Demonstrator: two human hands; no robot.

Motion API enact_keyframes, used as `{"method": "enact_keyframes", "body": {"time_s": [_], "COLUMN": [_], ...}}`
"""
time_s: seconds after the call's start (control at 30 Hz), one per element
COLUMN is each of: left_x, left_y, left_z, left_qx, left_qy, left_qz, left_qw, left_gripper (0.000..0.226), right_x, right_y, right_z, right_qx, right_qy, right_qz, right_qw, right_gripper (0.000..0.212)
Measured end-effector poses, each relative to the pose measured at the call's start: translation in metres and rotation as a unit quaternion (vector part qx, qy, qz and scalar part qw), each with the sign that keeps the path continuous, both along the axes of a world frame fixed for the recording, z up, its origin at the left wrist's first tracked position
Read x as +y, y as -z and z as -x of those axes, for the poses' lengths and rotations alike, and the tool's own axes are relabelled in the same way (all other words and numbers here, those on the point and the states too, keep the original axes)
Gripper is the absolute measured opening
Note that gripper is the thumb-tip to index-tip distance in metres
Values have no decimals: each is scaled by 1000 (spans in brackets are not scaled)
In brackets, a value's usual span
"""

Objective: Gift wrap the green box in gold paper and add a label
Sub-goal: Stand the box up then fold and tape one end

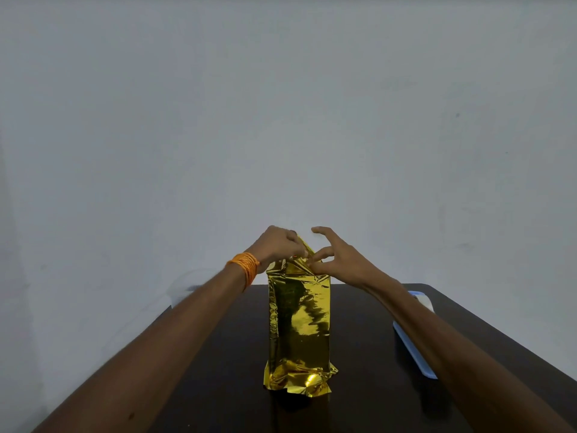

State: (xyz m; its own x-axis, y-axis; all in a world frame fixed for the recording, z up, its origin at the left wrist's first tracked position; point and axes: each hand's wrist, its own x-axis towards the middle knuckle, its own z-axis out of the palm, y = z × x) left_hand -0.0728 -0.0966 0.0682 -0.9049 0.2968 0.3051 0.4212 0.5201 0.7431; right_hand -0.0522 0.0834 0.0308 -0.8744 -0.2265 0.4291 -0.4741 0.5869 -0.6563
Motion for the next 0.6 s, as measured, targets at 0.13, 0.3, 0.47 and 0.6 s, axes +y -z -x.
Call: {"method": "enact_keyframes", "body": {"time_s": [0.13, 0.3, 0.47, 0.6], "left_x": [-11, -26, -27, -30], "left_y": [19, 31, 40, 46], "left_z": [-1, -10, -12, -11], "left_qx": [-96, -124, -112, -101], "left_qy": [-8, 25, 28, 33], "left_qz": [31, 8, 4, -17], "left_qw": [995, 992, 993, 994], "left_gripper": [41, 41, 47, 48], "right_x": [0, 1, 4, 4], "right_y": [0, 1, 4, 3], "right_z": [2, 1, -3, -6], "right_qx": [0, 0, 8, 5], "right_qy": [1, -4, -6, -6], "right_qz": [-14, -10, -15, -13], "right_qw": [1000, 1000, 1000, 1000], "right_gripper": [80, 79, 79, 77]}}
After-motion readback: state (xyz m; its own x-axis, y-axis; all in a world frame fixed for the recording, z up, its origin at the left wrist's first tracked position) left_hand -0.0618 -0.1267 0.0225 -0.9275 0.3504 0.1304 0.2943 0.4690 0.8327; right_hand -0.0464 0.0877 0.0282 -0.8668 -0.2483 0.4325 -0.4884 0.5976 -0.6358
